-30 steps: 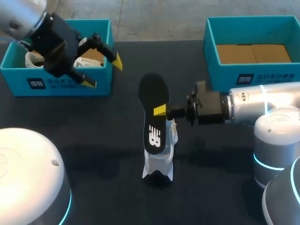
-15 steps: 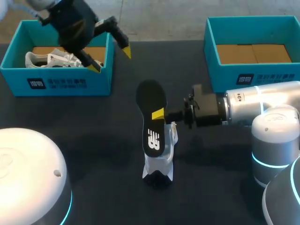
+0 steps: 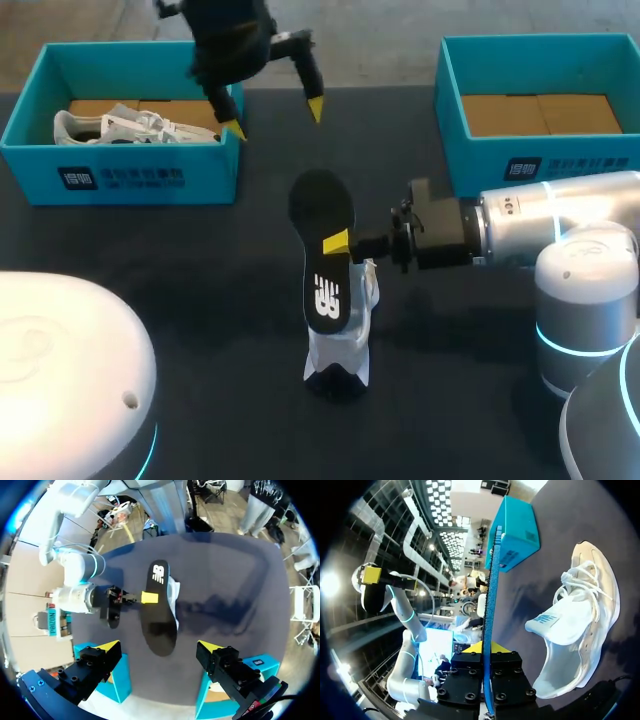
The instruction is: Take the shoe out of the shoebox, open the shoe tongue, remove and reinsert the insole, then place the shoe into the shoebox
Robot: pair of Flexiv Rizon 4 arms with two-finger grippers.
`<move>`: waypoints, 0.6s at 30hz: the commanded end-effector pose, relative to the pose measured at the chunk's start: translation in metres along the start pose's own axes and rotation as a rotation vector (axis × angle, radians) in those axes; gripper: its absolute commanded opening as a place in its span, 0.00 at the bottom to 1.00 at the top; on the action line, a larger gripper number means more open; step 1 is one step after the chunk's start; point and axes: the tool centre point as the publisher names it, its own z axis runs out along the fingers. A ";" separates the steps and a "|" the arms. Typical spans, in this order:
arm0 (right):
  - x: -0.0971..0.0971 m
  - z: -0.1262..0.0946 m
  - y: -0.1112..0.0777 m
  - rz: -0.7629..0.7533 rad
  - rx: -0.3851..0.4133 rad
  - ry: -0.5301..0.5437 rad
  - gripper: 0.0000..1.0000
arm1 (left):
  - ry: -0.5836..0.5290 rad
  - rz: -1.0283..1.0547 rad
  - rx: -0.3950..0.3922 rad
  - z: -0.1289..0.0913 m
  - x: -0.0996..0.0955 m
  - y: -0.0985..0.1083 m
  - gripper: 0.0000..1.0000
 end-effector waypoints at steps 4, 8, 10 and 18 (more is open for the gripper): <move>0.001 0.001 -0.001 0.001 -0.001 -0.005 0.00 | 0.290 -0.001 0.047 0.011 -0.011 0.004 1.00; 0.001 0.001 -0.001 0.001 -0.001 -0.005 0.00 | 0.307 -0.001 0.006 0.015 -0.016 0.002 1.00; 0.001 0.001 -0.001 0.001 -0.001 -0.005 0.00 | 0.298 0.000 0.001 0.015 -0.019 0.001 1.00; 0.001 0.001 -0.001 0.001 -0.001 -0.005 0.00 | 0.281 -0.012 0.003 0.022 -0.028 -0.003 1.00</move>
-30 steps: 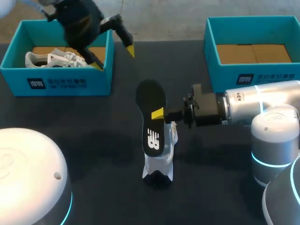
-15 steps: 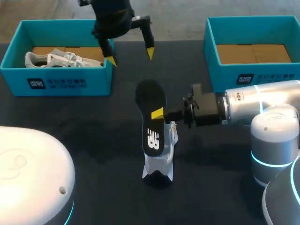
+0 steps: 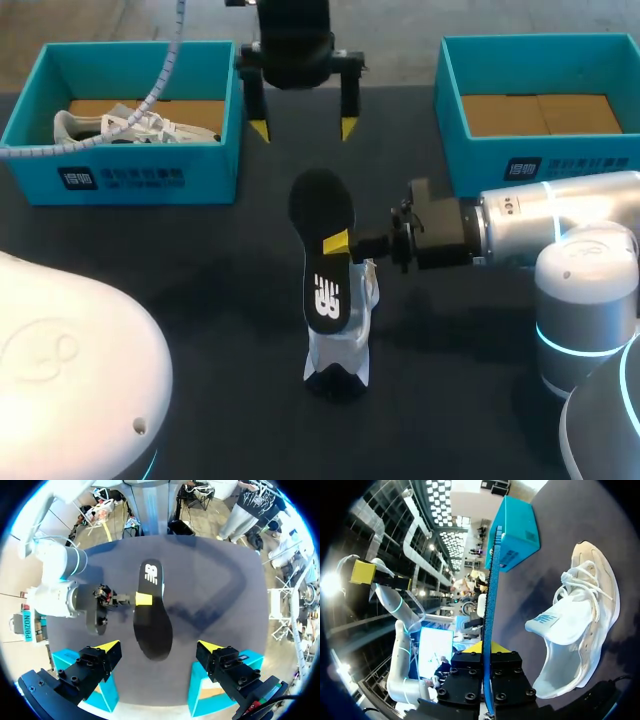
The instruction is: Take the shoe out of the shoebox, open the shoe tongue, remove and reinsert the insole, then place the shoe into the shoebox
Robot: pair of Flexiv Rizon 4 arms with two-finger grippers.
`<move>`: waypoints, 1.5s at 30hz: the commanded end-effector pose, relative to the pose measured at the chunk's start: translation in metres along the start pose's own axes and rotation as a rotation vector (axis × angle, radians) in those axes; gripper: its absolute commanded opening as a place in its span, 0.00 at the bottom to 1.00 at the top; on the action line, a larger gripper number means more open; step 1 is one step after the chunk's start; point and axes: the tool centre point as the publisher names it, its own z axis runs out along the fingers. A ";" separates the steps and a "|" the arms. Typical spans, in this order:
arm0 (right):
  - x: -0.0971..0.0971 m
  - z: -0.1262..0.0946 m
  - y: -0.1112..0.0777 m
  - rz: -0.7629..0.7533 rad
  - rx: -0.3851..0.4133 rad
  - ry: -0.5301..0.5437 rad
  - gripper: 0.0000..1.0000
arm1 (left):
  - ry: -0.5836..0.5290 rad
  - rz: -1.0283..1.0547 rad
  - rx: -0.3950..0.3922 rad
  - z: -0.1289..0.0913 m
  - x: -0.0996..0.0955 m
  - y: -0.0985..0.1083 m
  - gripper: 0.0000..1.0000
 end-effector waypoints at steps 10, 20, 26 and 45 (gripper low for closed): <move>0.001 0.001 -0.001 0.001 0.000 -0.005 0.00 | -0.131 0.000 -0.022 0.004 -0.003 -0.005 1.00; 0.001 0.001 -0.001 0.001 0.000 -0.005 0.00 | -0.429 -0.045 -0.061 -0.002 0.025 -0.017 1.00; 0.001 0.001 -0.001 0.001 0.000 -0.005 0.00 | -0.581 -0.050 -0.069 0.004 0.043 -0.021 1.00; 0.001 0.001 -0.001 0.001 0.000 -0.005 0.00 | -0.945 0.014 0.031 0.031 0.061 -0.017 1.00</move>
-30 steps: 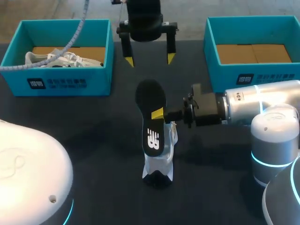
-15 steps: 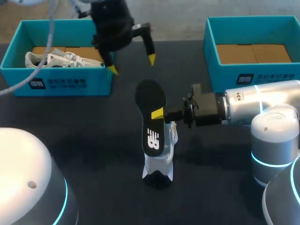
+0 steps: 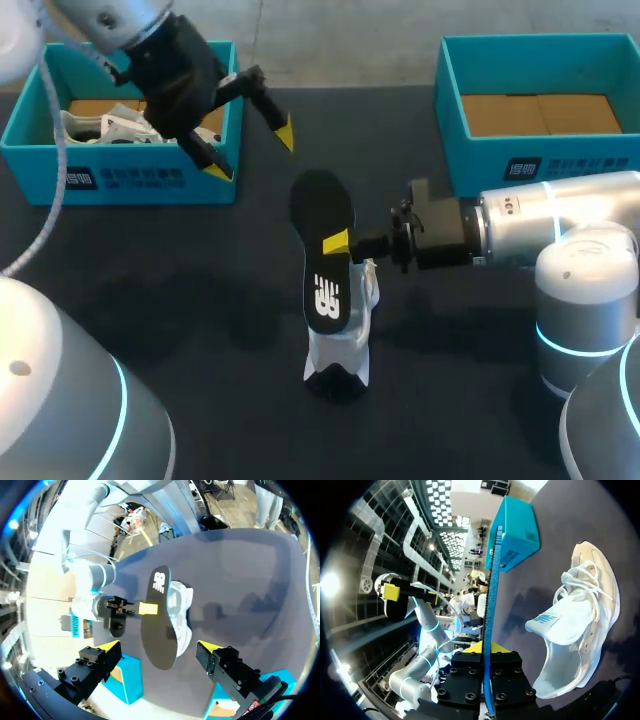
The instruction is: Take the shoe out of the shoebox, open the shoe tongue, remove and reinsert the insole, then place the shoe into the shoebox
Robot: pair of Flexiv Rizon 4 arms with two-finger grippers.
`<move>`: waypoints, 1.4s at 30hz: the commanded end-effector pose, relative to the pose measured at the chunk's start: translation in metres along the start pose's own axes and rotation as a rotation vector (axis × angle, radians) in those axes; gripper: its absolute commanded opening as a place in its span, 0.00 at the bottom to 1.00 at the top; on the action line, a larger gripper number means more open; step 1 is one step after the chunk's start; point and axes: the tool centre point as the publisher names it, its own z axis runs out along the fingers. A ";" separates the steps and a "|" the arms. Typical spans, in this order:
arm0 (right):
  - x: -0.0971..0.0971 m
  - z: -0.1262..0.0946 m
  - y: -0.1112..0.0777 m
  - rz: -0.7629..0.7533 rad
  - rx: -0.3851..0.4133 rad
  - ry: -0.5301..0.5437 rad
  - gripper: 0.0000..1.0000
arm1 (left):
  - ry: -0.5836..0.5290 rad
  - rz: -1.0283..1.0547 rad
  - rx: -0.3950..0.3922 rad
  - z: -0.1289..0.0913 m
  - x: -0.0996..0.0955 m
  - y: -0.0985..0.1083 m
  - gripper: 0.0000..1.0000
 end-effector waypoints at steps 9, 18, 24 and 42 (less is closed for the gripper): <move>0.001 0.001 -0.001 0.001 0.000 -0.005 0.00 | -0.535 0.031 -0.035 -0.002 0.025 -0.013 1.00; 0.001 0.001 -0.001 0.001 0.000 -0.005 0.00 | -0.718 0.088 0.006 -0.001 0.035 -0.010 1.00; 0.001 0.001 -0.001 0.001 0.000 -0.005 0.00 | -0.718 0.088 0.006 -0.001 0.035 -0.010 1.00; 0.005 0.000 -0.002 0.024 -0.037 0.022 0.00 | -0.839 0.107 -0.066 0.025 0.047 -0.014 1.00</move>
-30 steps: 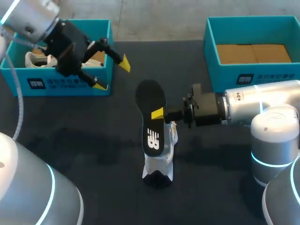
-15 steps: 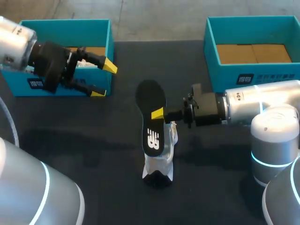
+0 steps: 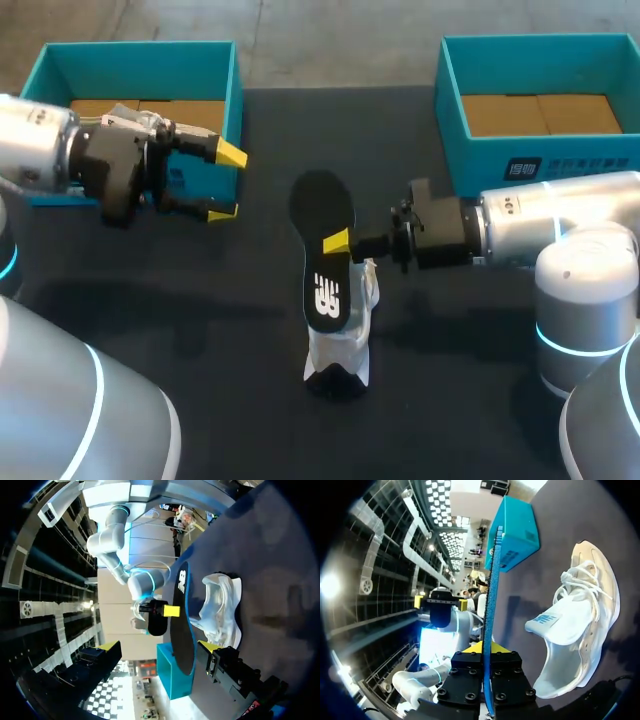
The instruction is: Take the shoe out of the shoebox, open the shoe tongue, remove and reinsert the insole, then place the shoe into the shoebox
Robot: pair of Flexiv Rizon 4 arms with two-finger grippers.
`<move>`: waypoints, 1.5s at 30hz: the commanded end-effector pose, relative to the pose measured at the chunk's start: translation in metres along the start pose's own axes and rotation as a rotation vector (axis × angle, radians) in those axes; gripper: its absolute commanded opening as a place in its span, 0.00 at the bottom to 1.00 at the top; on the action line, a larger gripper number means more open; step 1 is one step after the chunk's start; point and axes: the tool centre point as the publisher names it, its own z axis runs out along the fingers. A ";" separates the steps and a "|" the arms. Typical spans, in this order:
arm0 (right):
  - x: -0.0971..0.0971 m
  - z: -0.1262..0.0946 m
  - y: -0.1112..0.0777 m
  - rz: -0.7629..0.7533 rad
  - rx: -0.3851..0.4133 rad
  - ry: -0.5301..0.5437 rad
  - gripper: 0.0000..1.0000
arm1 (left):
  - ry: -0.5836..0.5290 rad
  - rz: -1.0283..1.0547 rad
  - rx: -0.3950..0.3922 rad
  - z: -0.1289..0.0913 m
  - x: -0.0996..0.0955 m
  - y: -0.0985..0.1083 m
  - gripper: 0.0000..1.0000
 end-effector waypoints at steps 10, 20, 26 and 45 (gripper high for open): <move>0.015 0.007 -0.017 0.008 -0.057 0.062 0.00 | -0.128 0.002 -0.012 0.026 0.022 -0.003 1.00; 0.015 0.012 -0.022 0.031 -0.077 0.093 0.00 | -0.126 0.020 -0.011 0.038 0.020 -0.005 1.00; 0.015 0.012 -0.022 0.031 -0.077 0.093 0.00 | -0.126 0.020 -0.011 0.038 0.020 -0.005 1.00; 0.018 0.029 -0.017 0.018 -0.110 0.119 0.00 | -0.189 -0.042 -0.060 0.056 0.030 -0.001 0.95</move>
